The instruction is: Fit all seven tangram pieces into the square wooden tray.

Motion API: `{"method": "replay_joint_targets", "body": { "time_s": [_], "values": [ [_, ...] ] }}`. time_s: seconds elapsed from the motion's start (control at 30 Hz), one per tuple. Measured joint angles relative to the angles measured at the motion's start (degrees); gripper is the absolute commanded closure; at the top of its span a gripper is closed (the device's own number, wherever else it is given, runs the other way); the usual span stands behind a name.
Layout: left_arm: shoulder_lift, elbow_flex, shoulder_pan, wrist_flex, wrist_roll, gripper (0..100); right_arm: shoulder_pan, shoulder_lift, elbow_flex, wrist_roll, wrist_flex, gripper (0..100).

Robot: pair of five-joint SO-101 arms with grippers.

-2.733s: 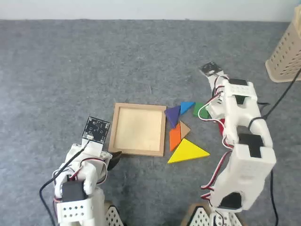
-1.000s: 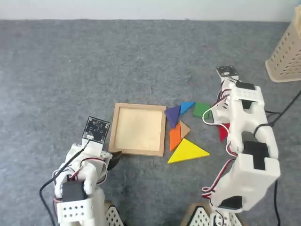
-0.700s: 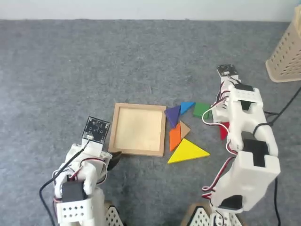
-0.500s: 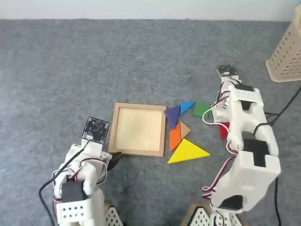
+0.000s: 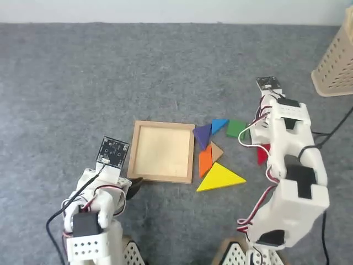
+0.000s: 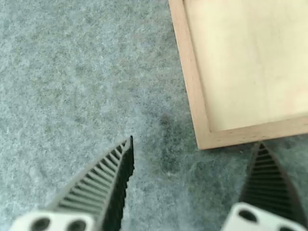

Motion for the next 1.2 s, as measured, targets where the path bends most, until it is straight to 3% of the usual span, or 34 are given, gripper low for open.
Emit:
{"method": "replay_joint_targets", "body": {
  "time_s": [0.17, 0.7, 1.0, 1.2],
  "values": [
    [0.0, 0.0, 0.0, 0.0, 0.0, 65, -0.8, -6.4, 4.5, -0.2, 0.1, 79.4],
    [0.0, 0.0, 0.0, 0.0, 0.0, 65, -12.7, -25.1, 10.8, -2.4, 4.1, 79.4],
    [0.0, 0.0, 0.0, 0.0, 0.0, 65, -24.0, -25.1, 0.9, -6.9, 10.8, 79.4],
    [0.0, 0.0, 0.0, 0.0, 0.0, 65, -32.9, -16.4, -5.5, -7.2, 10.7, 79.4]
  ]
}}
